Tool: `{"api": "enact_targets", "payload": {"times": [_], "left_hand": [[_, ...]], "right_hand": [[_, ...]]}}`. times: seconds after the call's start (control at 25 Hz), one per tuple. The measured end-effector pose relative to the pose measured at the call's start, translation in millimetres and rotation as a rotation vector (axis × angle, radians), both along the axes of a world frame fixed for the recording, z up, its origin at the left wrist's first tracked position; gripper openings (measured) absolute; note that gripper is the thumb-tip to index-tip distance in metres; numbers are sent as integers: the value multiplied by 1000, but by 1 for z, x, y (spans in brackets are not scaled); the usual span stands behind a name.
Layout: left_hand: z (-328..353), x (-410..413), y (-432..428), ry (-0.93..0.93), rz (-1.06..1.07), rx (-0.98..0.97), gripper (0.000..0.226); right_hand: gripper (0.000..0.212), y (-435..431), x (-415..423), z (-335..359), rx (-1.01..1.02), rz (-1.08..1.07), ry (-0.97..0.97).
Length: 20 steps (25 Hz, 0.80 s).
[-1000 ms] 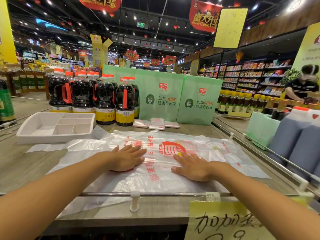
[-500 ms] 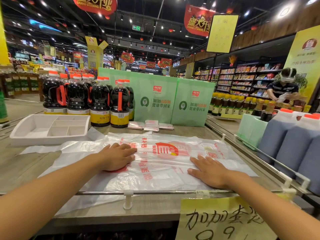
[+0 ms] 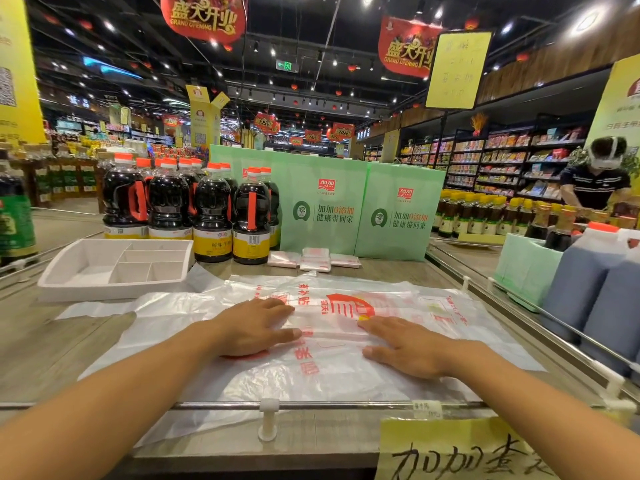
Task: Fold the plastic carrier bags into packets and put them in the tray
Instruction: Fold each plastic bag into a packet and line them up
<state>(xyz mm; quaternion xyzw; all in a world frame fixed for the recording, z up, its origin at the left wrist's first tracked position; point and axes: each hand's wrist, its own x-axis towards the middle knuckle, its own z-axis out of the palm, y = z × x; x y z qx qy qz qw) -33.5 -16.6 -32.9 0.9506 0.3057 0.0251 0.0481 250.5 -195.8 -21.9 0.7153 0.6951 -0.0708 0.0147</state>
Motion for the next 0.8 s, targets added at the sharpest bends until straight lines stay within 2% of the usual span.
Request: {"api": "enact_targets", "payload": {"times": [0.2,0.36,0.48,0.6,0.8], "left_hand": [[1,4,3,99,-3,21,84],[3,-1,2,64,-41,52,87],[7,-6,0,20,-82,82,82],[9,-9,-6,18,-127,142,71],[18,-11,-14,-104,-137,124,59]], "right_hand": [[74,2,5,0,52,-30,25],[74,-4,4,4,96,-51,-22],[53,-11,3,6,198,-42,-137],[46,-15,1,10,300,-60,-179],[36,-20,0,16,471,-102,-98]]}}
